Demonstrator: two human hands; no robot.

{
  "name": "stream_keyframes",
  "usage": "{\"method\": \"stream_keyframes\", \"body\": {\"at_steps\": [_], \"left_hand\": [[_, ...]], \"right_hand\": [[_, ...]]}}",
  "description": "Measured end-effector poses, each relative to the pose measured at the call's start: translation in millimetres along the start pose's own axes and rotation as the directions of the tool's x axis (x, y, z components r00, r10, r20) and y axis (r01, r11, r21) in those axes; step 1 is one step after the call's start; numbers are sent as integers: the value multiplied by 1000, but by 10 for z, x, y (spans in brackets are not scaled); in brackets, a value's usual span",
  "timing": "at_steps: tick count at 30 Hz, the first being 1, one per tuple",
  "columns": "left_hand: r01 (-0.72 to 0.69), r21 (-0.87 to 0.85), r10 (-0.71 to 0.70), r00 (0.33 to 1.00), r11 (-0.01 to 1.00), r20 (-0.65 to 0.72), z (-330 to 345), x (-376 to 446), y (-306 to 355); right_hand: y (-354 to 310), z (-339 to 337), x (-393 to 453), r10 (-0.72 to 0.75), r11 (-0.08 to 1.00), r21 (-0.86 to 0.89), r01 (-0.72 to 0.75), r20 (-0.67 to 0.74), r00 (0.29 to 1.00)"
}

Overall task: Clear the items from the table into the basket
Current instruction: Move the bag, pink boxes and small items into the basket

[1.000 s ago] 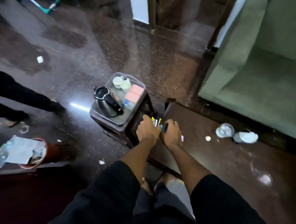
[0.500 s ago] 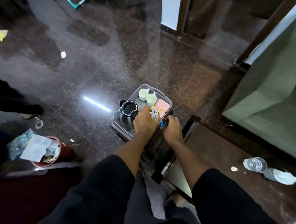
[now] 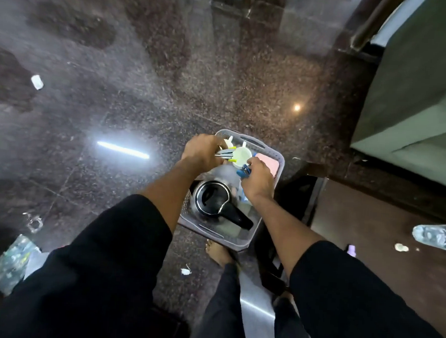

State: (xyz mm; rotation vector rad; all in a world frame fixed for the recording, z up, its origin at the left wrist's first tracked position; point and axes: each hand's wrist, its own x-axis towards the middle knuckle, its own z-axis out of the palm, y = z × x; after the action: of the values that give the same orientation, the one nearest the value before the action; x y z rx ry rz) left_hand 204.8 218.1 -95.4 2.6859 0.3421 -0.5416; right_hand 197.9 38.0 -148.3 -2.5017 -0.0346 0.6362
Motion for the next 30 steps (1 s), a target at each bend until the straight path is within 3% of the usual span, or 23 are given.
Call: {"method": "stream_keyframes", "body": {"at_steps": [6,14,24,30], "left_hand": [[-70,127,52,989,989,142,269,320,-246],[-203,367,124,966,908,229,499,389,-290],[-290,494,182,950,819,255,600,485,-358],[-352,483,234,928,802,289,610,526,-367]], "right_hand": [[134,302,300,0,995,-101,1,16,1000],[211,521,413,-192,930,-285,232,163,968],[133,532,527,-333,644,-603,471,333,882],[148,500,470,-345,537,-698,474,331,878]]}}
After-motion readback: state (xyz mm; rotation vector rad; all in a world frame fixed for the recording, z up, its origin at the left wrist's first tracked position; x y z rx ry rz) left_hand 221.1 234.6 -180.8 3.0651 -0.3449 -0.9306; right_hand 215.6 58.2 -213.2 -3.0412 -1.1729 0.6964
